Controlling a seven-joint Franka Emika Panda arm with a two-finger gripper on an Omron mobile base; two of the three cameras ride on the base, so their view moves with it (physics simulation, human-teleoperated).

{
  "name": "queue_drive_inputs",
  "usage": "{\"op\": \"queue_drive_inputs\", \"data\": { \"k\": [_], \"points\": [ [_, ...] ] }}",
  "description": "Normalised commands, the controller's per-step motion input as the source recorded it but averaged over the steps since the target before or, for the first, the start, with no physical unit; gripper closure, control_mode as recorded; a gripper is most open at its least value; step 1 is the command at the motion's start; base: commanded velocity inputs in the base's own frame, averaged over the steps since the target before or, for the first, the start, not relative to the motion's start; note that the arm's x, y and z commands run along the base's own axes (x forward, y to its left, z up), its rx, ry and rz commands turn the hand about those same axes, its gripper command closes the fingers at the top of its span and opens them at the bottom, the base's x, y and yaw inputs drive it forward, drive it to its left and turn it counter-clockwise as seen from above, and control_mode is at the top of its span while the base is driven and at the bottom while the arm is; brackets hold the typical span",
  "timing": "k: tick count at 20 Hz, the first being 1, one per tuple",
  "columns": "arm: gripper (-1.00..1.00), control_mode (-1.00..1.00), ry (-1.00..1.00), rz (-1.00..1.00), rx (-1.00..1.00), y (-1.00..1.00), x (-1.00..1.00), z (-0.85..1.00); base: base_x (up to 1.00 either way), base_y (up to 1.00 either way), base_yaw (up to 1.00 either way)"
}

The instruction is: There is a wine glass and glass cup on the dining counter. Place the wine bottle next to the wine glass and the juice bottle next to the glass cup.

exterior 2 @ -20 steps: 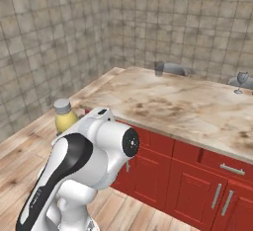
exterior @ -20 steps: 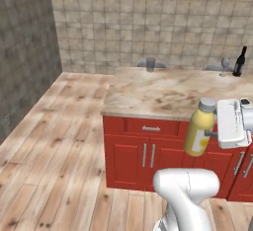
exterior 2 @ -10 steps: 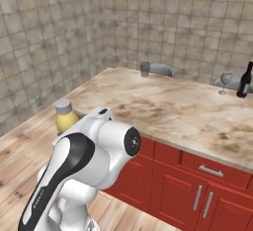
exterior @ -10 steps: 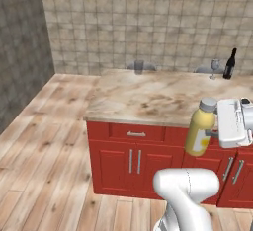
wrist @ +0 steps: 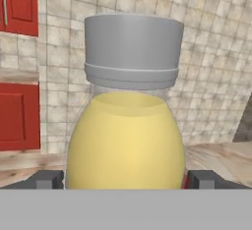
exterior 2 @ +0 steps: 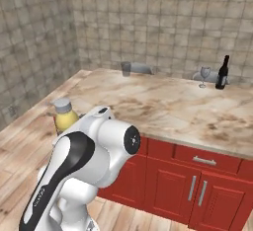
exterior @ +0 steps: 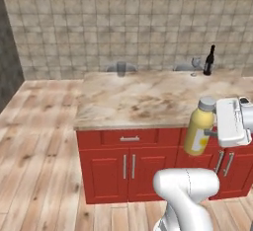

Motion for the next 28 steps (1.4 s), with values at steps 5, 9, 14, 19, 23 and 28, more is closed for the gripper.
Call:
{"op": "queue_drive_inputs", "data": {
  "k": [5, 9, 14, 19, 23, 28],
  "points": [
    [1.0, 1.0, 0.0, 0.0, 0.0, 0.0, 0.0, 0.0, 0.18, 0.61, -0.38],
    [1.0, 1.0, 0.0, 0.0, 0.0, 0.0, 0.0, 0.0, 0.21, 0.64, -0.3],
    [1.0, 1.0, 0.0, 0.0, 0.0, 0.0, 0.0, 0.0, 0.09, 0.67, -0.3],
    [1.0, 1.0, 0.0, 0.0, 0.0, 0.0, 0.0, 0.0, 0.05, 0.64, -0.34],
    [1.0, 1.0, 0.0, 0.0, 0.0, 0.0, 0.0, 0.0, 0.14, 0.59, -0.43],
    [1.0, 1.0, 0.0, 0.0, 0.0, 0.0, 0.0, 0.0, 0.15, 0.59, -0.42]
  ]
}}
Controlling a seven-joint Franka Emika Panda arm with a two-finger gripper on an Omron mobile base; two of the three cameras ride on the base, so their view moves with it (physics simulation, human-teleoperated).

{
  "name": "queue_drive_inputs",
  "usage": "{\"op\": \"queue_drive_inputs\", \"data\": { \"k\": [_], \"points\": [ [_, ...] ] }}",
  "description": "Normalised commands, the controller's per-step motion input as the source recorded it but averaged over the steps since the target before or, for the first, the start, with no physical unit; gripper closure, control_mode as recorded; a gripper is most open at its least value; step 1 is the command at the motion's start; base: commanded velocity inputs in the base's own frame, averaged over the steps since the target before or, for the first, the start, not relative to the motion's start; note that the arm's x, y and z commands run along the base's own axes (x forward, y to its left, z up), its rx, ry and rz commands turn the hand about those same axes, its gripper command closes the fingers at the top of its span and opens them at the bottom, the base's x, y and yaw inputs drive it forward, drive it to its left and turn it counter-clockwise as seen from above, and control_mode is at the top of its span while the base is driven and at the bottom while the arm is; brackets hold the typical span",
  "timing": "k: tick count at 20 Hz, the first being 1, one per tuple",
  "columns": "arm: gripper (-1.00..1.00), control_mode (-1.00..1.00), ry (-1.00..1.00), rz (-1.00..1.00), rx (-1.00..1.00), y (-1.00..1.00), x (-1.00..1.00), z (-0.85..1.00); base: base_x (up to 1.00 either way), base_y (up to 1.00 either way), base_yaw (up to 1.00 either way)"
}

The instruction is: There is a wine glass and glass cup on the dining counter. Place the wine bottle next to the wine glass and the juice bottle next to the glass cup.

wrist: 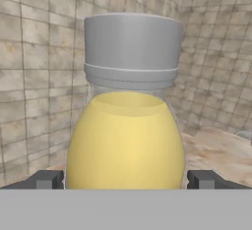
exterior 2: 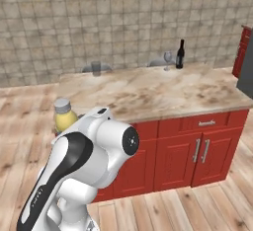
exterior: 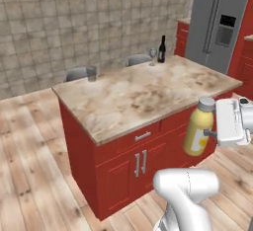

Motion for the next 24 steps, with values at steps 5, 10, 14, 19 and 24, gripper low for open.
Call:
{"op": "queue_drive_inputs", "data": {
  "k": [5, 10, 14, 19, 24],
  "points": [
    [1.0, 1.0, 0.0, 0.0, 0.0, 0.0, 0.0, 0.0, 0.07, 0.68, -0.32],
    [1.0, 1.0, 0.0, 0.0, 0.0, 0.0, 0.0, 0.0, -0.01, 0.77, -0.17],
    [1.0, 1.0, 0.0, 0.0, 0.0, 0.0, 0.0, 0.0, -0.03, 0.8, -0.12],
    [1.0, 1.0, 0.0, 0.0, 0.0, 0.0, 0.0, 0.0, 0.1, 0.76, -0.2],
    [1.0, 1.0, 0.0, 0.0, 0.0, 0.0, 0.0, 0.0, 0.25, 0.66, -0.32]
  ]
}}
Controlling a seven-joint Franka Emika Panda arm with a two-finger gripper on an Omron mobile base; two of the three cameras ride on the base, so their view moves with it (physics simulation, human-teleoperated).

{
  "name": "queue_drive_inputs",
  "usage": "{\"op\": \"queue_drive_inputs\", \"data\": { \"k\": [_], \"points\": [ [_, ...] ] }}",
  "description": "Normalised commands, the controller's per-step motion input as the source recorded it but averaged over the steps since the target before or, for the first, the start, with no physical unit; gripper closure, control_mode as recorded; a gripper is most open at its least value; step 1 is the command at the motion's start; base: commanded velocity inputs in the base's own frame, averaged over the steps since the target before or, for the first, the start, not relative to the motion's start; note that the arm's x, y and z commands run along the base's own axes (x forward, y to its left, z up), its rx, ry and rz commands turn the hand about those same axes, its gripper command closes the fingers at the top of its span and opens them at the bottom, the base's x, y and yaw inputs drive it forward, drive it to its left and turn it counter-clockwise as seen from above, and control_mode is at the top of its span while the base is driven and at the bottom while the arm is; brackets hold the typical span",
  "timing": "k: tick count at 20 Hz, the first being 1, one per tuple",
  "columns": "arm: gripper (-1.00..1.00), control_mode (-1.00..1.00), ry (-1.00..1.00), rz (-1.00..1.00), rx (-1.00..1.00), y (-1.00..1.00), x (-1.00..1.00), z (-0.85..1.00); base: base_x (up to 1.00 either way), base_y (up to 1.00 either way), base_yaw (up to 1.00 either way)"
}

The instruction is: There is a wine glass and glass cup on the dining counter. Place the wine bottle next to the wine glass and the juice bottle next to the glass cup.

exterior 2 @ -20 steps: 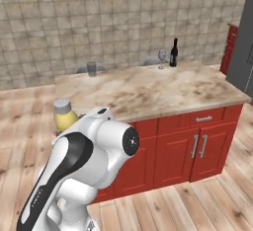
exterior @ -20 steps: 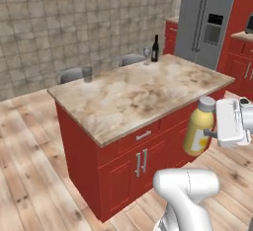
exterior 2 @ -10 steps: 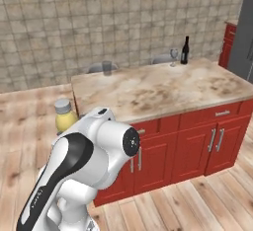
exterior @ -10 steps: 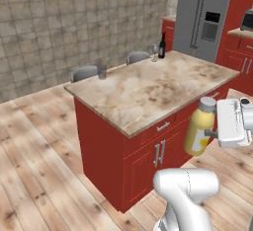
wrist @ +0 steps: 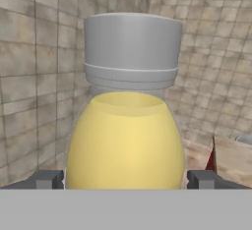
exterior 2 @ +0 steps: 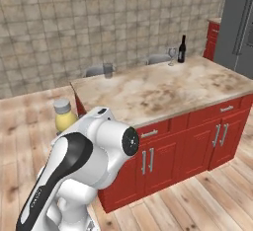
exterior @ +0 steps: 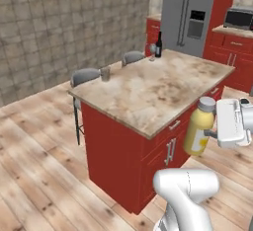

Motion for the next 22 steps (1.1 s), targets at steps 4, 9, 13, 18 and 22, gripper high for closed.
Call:
{"op": "queue_drive_inputs", "data": {
  "k": [4, 9, 13, 18, 22],
  "points": [
    [1.0, 1.0, 0.0, 0.0, 0.0, 0.0, 0.0, 0.0, 0.25, 0.66, -0.32],
    [1.0, 1.0, 0.0, 0.0, 0.0, 0.0, 0.0, 0.0, 0.21, 0.73, -0.25],
    [1.0, 1.0, 0.0, 0.0, 0.0, 0.0, 0.0, 0.0, 0.18, 0.76, -0.22],
    [1.0, 1.0, 0.0, 0.0, 0.0, 0.0, 0.0, 0.0, 0.22, 0.72, -0.26],
    [1.0, 1.0, 0.0, 0.0, 0.0, 0.0, 0.0, 0.0, 0.28, 0.64, -0.35]
  ]
}}
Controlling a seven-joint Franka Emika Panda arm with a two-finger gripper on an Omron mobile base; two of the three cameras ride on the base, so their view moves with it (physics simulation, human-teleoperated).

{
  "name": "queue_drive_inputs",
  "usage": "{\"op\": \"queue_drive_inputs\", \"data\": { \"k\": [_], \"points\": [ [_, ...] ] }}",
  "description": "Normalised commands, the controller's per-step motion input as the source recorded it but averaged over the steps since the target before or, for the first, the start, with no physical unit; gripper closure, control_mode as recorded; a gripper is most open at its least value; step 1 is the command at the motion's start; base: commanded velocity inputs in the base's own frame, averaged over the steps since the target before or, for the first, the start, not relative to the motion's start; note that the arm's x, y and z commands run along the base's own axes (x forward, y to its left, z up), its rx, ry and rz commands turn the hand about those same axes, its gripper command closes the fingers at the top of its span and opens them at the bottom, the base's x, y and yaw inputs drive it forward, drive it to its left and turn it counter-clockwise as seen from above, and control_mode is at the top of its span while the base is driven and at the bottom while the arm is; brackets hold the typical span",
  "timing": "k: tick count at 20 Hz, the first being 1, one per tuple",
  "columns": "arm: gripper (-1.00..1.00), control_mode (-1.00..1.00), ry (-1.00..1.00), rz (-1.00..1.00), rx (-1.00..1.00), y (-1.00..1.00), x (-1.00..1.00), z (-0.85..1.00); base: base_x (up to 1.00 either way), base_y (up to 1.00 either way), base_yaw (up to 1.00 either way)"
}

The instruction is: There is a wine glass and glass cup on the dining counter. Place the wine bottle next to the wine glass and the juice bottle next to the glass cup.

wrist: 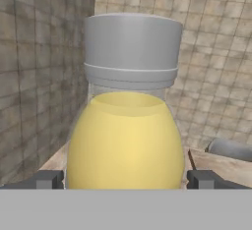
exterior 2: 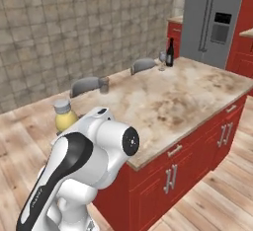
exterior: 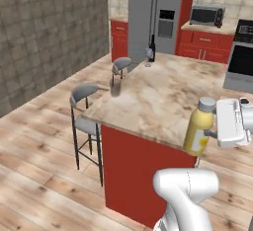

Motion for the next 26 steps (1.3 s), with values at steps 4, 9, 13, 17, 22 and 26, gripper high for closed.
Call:
{"op": "queue_drive_inputs", "data": {
  "k": [4, 9, 13, 17, 22, 26],
  "points": [
    [1.0, 1.0, 0.0, 0.0, 0.0, 0.0, 0.0, 0.0, 0.28, 0.64, -0.35],
    [1.0, 1.0, 0.0, 0.0, 0.0, 0.0, 0.0, 0.0, 0.24, 0.67, -0.31],
    [1.0, 1.0, 0.0, 0.0, 0.0, 0.0, 0.0, 0.0, 0.13, 0.74, -0.25],
    [1.0, 1.0, 0.0, 0.0, 0.0, 0.0, 0.0, 0.0, 0.18, 0.7, -0.28],
    [1.0, 1.0, 0.0, 0.0, 0.0, 0.0, 0.0, 0.0, 0.27, 0.65, -0.32],
    [1.0, 1.0, 0.0, 0.0, 0.0, 0.0, 0.0, 0.0, 0.37, 0.57, -0.38]
  ]
}}
